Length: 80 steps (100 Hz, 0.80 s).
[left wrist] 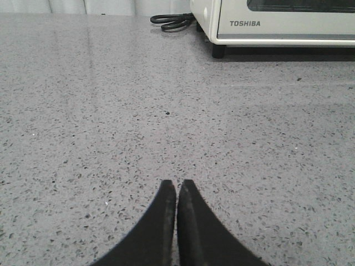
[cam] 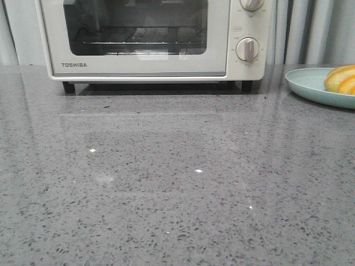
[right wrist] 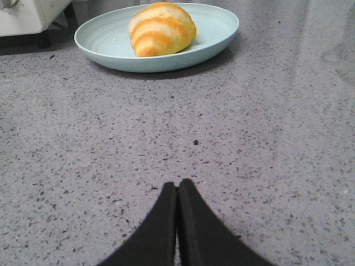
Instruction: Put bread in oven
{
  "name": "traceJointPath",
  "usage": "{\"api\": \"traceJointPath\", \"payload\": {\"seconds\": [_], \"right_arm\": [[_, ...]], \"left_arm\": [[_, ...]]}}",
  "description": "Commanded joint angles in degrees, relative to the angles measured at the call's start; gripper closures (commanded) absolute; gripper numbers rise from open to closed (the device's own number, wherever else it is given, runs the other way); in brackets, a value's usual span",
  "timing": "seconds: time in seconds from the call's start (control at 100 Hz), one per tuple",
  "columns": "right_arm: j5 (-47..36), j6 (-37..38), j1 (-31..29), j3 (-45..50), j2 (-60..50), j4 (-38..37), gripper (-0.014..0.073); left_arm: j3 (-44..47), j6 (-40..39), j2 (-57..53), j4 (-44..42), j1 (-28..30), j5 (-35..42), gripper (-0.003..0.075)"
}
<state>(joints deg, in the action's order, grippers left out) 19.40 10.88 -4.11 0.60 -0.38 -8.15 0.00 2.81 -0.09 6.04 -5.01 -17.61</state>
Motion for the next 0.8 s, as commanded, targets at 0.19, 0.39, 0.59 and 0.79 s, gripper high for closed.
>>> {"api": "traceJointPath", "payload": {"seconds": [0.19, 0.39, 0.59, 0.79], "right_arm": [[-1.39, -0.37, -0.27, 1.43, -1.18, -0.11, 0.0641], [-1.39, -0.37, -0.27, 1.43, -1.18, -0.11, 0.0641], [-1.27, -0.37, -0.27, 1.43, -1.18, -2.25, 0.0641], [-10.17, 0.18, -0.27, 1.43, -1.18, -9.58, 0.0641]], "left_arm": [[1.3, -0.47, -1.51, 0.5, 0.18, 4.64, 0.0741], [1.3, -0.47, -1.51, 0.5, 0.18, 4.64, 0.0741], [1.3, -0.47, -1.51, 0.03, 0.18, 4.64, 0.0741], [1.3, -0.47, -1.51, 2.37, 0.18, 6.76, 0.0741]]}}
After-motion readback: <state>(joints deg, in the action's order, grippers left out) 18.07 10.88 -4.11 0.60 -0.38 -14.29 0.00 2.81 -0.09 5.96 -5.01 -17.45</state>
